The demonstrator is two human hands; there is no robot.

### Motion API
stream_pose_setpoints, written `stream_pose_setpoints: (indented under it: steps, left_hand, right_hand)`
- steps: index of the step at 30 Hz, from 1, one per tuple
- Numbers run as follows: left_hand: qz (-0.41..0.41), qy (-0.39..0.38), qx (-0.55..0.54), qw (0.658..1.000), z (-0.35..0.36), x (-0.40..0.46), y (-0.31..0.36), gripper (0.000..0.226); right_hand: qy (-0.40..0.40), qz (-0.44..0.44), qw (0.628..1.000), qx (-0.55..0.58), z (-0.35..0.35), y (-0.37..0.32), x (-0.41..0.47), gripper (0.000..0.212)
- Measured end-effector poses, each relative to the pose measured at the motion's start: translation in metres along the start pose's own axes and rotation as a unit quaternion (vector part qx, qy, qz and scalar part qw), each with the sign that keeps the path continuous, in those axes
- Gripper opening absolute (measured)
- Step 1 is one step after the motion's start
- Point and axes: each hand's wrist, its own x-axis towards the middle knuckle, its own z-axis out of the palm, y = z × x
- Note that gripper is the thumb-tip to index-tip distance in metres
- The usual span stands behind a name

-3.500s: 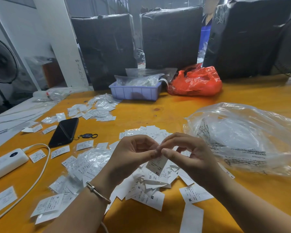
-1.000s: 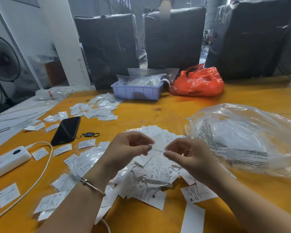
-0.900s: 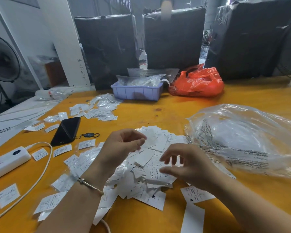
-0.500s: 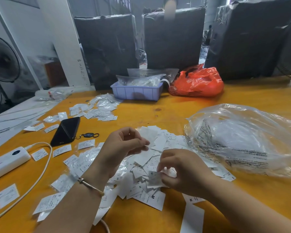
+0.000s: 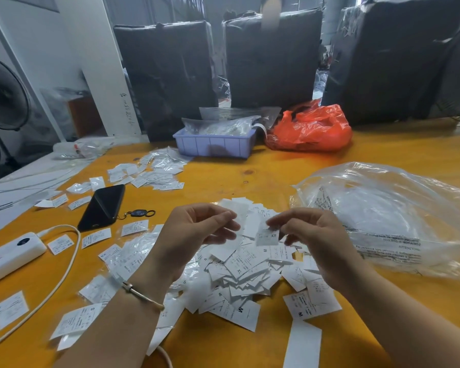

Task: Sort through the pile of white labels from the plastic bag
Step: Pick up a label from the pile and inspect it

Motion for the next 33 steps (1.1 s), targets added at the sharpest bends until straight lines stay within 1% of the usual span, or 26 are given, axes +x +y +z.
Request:
stream_pose_setpoints:
  steps: [3, 4, 6, 8, 10, 12, 17, 24, 26, 30, 33]
  left_hand:
    - [0.031, -0.007, 0.024, 0.999, 0.002, -0.003, 0.001, 0.021]
    - [0.042, -0.012, 0.03, 0.999, 0.003, -0.004, 0.001, 0.022]
    - [0.058, -0.023, 0.037, 0.997, 0.005, -0.006, 0.001, 0.023]
    - [0.073, -0.034, 0.047, 0.996, 0.008, -0.007, 0.001, 0.022]
    - [0.087, -0.043, 0.057, 0.994, 0.01, -0.008, 0.001, 0.021]
    - [0.094, -0.054, 0.063, 0.992, 0.011, -0.009, 0.001, 0.022]
    - [0.096, -0.089, 0.082, 0.988, 0.013, -0.01, 0.001, 0.025]
    - [0.098, -0.117, 0.09, 0.984, 0.014, -0.01, -0.001, 0.023]
    - [0.097, -0.118, 0.085, 0.985, 0.015, -0.009, -0.001, 0.021]
    - [0.096, -0.118, 0.076, 0.985, 0.014, -0.009, -0.002, 0.021]
    - [0.089, -0.119, 0.063, 0.987, 0.012, -0.009, -0.001, 0.02]
  right_hand:
    - [0.049, -0.046, 0.997, 0.045, -0.002, -0.003, 0.0, 0.018]
    - [0.068, -0.072, 0.993, 0.062, -0.002, -0.005, 0.0, 0.019]
    - [0.091, -0.124, 0.984, 0.085, -0.003, -0.008, -0.003, 0.036]
    - [0.092, -0.168, 0.978, 0.079, -0.001, -0.013, -0.008, 0.054]
    - [0.086, -0.202, 0.974, 0.054, 0.002, -0.017, -0.012, 0.06]
    - [0.089, -0.222, 0.971, 0.023, 0.004, -0.021, -0.015, 0.059]
    - [0.094, -0.244, 0.964, -0.049, 0.009, -0.027, -0.019, 0.049]
    - [0.084, -0.249, 0.962, -0.074, 0.009, -0.022, -0.016, 0.045]
    - [0.08, -0.248, 0.963, -0.073, 0.009, -0.021, -0.015, 0.045]
    - [0.079, -0.262, 0.956, -0.107, 0.009, -0.018, -0.015, 0.043]
    - [0.075, -0.253, 0.958, -0.109, 0.007, -0.017, -0.014, 0.039]
